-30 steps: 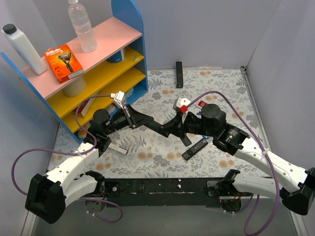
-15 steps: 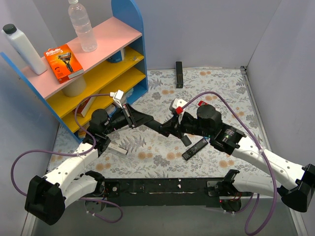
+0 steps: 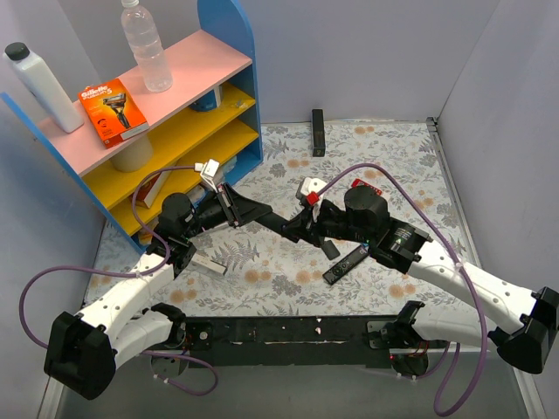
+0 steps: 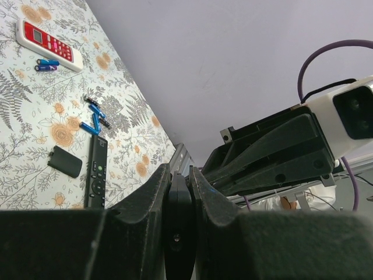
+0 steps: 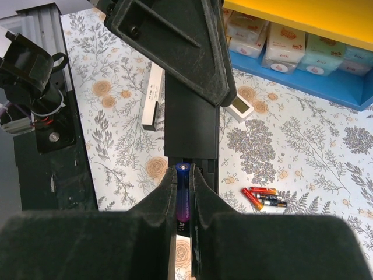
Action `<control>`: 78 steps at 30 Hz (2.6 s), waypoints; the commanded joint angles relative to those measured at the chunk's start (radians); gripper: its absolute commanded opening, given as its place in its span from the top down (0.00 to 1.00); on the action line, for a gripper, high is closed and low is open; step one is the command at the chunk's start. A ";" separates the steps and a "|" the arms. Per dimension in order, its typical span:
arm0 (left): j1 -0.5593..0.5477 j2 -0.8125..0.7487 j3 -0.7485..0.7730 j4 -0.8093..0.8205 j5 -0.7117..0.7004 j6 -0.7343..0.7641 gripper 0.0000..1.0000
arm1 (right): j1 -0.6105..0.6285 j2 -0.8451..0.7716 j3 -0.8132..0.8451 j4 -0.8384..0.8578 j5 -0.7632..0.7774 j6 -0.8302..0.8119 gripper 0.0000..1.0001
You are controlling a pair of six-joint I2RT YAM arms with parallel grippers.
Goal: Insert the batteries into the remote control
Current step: Load the battery into the remote control.
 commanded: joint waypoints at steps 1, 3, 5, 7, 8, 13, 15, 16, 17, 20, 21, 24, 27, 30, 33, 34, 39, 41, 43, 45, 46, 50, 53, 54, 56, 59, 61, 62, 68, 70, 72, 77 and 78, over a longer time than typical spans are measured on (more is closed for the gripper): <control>-0.004 -0.025 0.047 0.031 0.012 -0.005 1.00 | 0.006 0.020 0.025 -0.052 -0.005 -0.028 0.99; -0.004 -0.026 0.047 0.031 0.012 -0.003 1.00 | 0.006 0.029 0.027 -0.063 0.002 -0.032 0.99; -0.004 -0.026 0.047 0.029 0.015 -0.003 1.00 | 0.006 0.028 0.027 -0.072 0.013 -0.039 0.98; -0.004 -0.028 0.048 0.026 0.014 -0.001 1.00 | 0.006 0.028 0.024 -0.075 0.019 -0.045 0.98; -0.004 -0.026 0.050 0.025 0.014 0.000 1.00 | 0.006 0.029 0.025 -0.080 0.024 -0.046 0.98; -0.005 -0.025 0.053 0.028 0.015 -0.001 1.00 | 0.006 0.038 0.030 -0.094 0.019 -0.054 0.93; -0.004 -0.022 0.051 0.026 0.018 -0.001 1.00 | 0.006 0.041 0.031 -0.095 0.016 -0.052 0.89; -0.004 -0.021 0.051 0.025 0.020 -0.001 1.00 | 0.006 0.044 0.031 -0.094 0.013 -0.052 0.86; -0.005 -0.021 0.051 0.026 0.021 -0.001 1.00 | 0.006 0.046 0.034 -0.092 0.012 -0.052 0.85; -0.005 -0.018 0.048 0.025 0.026 -0.005 1.00 | 0.006 0.051 0.039 -0.090 0.013 -0.051 0.82; -0.004 -0.018 0.050 0.026 0.026 -0.005 1.00 | 0.006 0.052 0.040 -0.090 0.013 -0.051 0.82; -0.004 -0.020 0.045 0.020 0.024 -0.006 1.00 | 0.006 0.057 0.047 -0.089 0.015 -0.052 0.77; -0.004 -0.017 0.045 0.014 0.020 -0.008 1.00 | 0.006 0.061 0.051 -0.087 0.011 -0.052 0.74; -0.005 -0.017 0.047 0.005 0.017 -0.012 1.00 | 0.004 0.063 0.057 -0.087 0.008 -0.055 0.70; -0.005 -0.014 0.045 -0.004 0.012 -0.011 1.00 | 0.006 0.064 0.062 -0.089 0.008 -0.055 0.67; -0.004 -0.012 0.044 -0.004 0.012 -0.012 1.00 | 0.006 0.066 0.063 -0.087 0.007 -0.057 0.66; -0.004 -0.008 0.039 -0.004 0.009 -0.023 1.00 | 0.006 0.066 0.066 -0.087 0.013 -0.054 0.66; -0.004 -0.005 0.040 -0.007 0.009 -0.026 1.00 | 0.006 0.063 0.068 -0.087 0.015 -0.051 0.63; -0.004 -0.002 0.039 -0.015 0.006 -0.025 1.00 | 0.006 0.061 0.074 -0.090 0.019 -0.049 0.61; -0.004 0.000 0.037 -0.018 0.006 -0.025 1.00 | 0.006 0.058 0.080 -0.089 0.024 -0.042 0.58; -0.004 0.000 0.036 -0.018 0.004 -0.025 1.00 | 0.006 0.057 0.085 -0.089 0.030 -0.040 0.56; -0.004 0.002 0.024 -0.015 0.001 -0.028 1.00 | 0.006 0.054 0.109 -0.097 0.031 -0.032 0.52; -0.004 0.003 0.022 -0.017 -0.003 -0.028 1.00 | 0.006 0.057 0.132 -0.107 0.024 -0.028 0.48; -0.004 0.003 0.024 -0.021 -0.005 -0.026 1.00 | 0.006 0.058 0.140 -0.112 0.021 -0.028 0.48; -0.004 0.006 0.024 -0.026 -0.009 -0.025 1.00 | 0.006 0.061 0.158 -0.120 0.018 -0.022 0.47; -0.004 0.009 0.022 -0.033 -0.016 -0.023 1.00 | 0.006 0.064 0.183 -0.130 0.015 -0.014 0.46; -0.005 0.011 0.024 -0.038 -0.017 -0.023 1.00 | 0.006 0.072 0.197 -0.143 0.027 -0.006 0.46; -0.004 0.011 0.024 -0.040 -0.017 -0.023 1.00 | 0.006 0.075 0.211 -0.150 0.030 0.001 0.46; -0.004 0.011 0.031 -0.061 -0.023 -0.020 1.00 | 0.006 0.113 0.275 -0.215 0.050 0.033 0.60; -0.004 0.011 0.037 -0.073 -0.026 -0.020 1.00 | 0.006 0.133 0.313 -0.262 0.056 0.053 0.64; -0.004 0.011 0.039 -0.084 -0.031 -0.018 1.00 | 0.006 0.147 0.338 -0.294 0.061 0.066 0.66; -0.004 0.017 0.047 -0.099 -0.037 -0.020 1.00 | 0.006 0.181 0.382 -0.371 0.064 0.093 0.66; -0.004 0.018 0.047 -0.101 -0.039 -0.021 1.00 | 0.006 0.184 0.386 -0.379 0.061 0.096 0.66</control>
